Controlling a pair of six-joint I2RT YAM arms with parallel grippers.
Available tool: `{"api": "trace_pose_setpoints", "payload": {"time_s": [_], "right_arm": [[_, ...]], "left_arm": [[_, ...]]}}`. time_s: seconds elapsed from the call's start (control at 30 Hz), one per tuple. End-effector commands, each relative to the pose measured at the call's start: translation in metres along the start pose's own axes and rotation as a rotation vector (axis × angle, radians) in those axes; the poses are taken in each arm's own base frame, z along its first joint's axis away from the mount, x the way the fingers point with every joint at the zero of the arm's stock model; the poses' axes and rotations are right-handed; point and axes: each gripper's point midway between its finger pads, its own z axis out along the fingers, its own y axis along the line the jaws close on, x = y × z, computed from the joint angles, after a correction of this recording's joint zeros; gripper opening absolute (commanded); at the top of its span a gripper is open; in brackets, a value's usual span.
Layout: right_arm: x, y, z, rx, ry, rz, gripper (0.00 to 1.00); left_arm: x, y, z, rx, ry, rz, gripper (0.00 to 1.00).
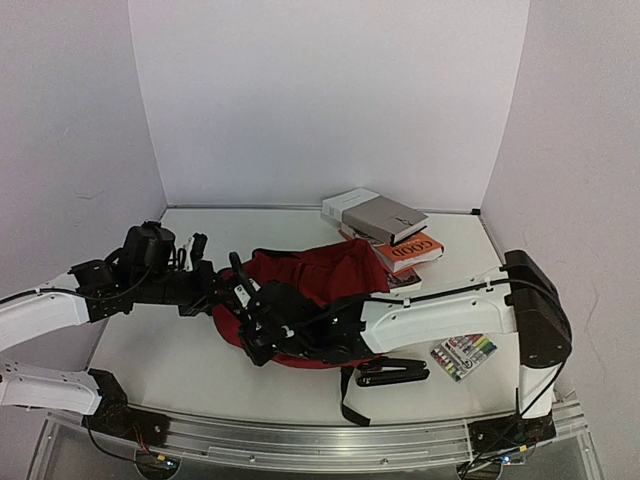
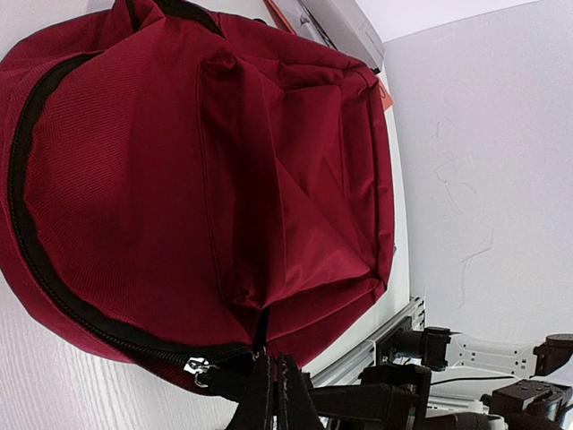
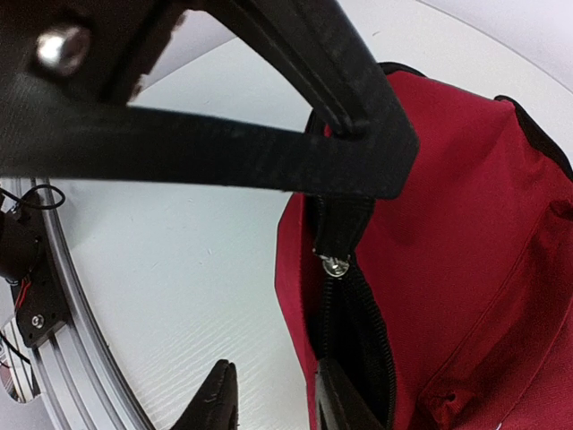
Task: Pack the student bag
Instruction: Unzip the student bag at the center of the board.
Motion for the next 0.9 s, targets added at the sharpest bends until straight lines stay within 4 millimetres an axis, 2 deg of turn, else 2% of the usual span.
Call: {"api": "trace_pose_setpoints", "payload": {"time_s": [0.0,0.1,0.17,0.3,0.4,0.63,0.73,0.87], "right_arm": [[-0.017,-0.009,0.006,0.079,-0.061,-0.001,0.21],[-0.021,-0.016,0.005,0.119,-0.080,0.024,0.06],[-0.025,-0.018,0.001,0.125,-0.097,0.042,0.00],[-0.030,-0.016,-0.012,0.111,-0.119,0.068,0.00],[-0.032,-0.012,-0.031,0.089,-0.129,0.081,0.00],[-0.009,-0.003,-0.068,0.066,-0.118,0.131,0.00],[0.001,-0.002,-0.080,0.059,-0.107,0.152,0.00],[0.009,0.000,-0.087,0.046,-0.094,0.171,0.00]], "left_arm": [[-0.016,-0.029,-0.015,0.078,-0.049,0.016,0.00],[-0.017,-0.029,-0.014,0.075,-0.050,0.019,0.00],[-0.018,-0.028,-0.014,0.065,-0.052,0.023,0.00],[-0.024,-0.023,-0.016,0.017,-0.079,0.020,0.00],[-0.031,-0.019,-0.023,-0.009,-0.114,0.014,0.00],[-0.053,-0.004,-0.034,-0.036,-0.169,-0.018,0.00],[-0.067,-0.004,-0.035,-0.007,-0.172,-0.030,0.00],[-0.071,-0.022,-0.034,0.070,-0.145,0.010,0.00]]}}
